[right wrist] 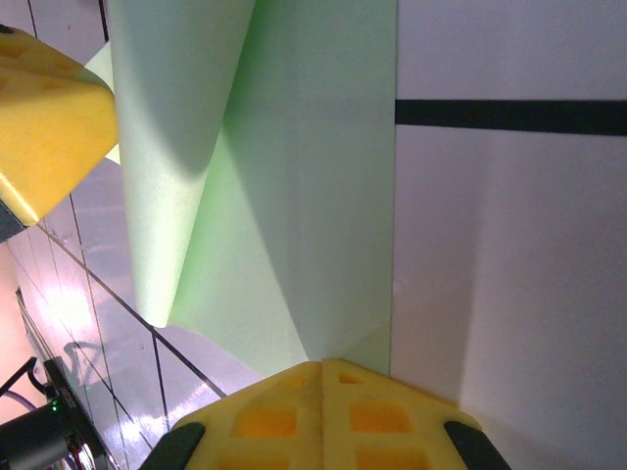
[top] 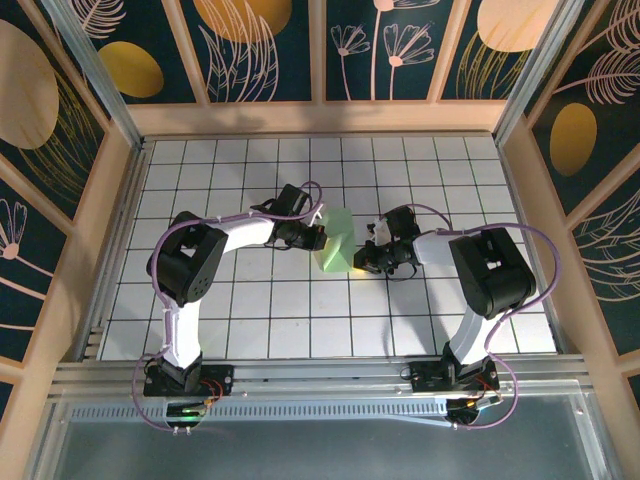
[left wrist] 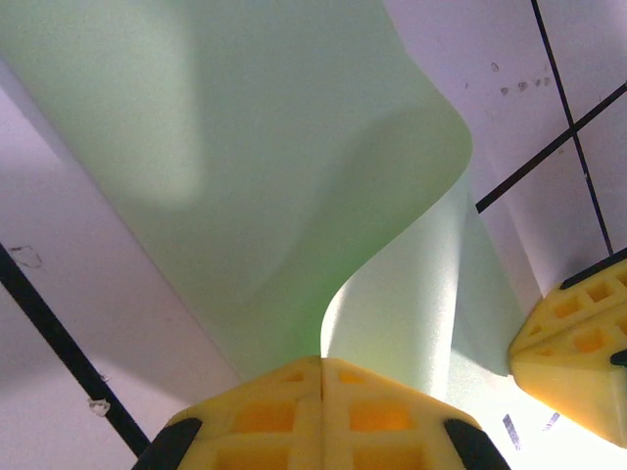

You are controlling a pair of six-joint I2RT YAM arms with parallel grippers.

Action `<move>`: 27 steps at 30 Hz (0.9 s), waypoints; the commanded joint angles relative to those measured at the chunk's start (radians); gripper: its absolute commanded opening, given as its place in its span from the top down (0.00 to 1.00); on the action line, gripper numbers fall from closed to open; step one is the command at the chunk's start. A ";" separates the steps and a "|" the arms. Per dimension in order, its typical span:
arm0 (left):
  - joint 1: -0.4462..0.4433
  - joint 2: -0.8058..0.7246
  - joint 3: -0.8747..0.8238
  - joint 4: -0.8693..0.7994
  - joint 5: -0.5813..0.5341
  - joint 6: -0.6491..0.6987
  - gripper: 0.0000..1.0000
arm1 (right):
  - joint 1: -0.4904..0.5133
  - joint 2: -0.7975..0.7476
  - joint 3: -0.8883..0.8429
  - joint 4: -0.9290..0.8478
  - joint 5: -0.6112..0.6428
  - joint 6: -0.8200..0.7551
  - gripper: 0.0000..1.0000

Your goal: Fold a paper plane with a square sheet of paper (fold left side to right side)

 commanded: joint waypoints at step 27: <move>0.007 0.040 -0.008 0.040 0.005 0.006 1.00 | 0.001 0.043 -0.005 -0.059 0.086 -0.021 1.00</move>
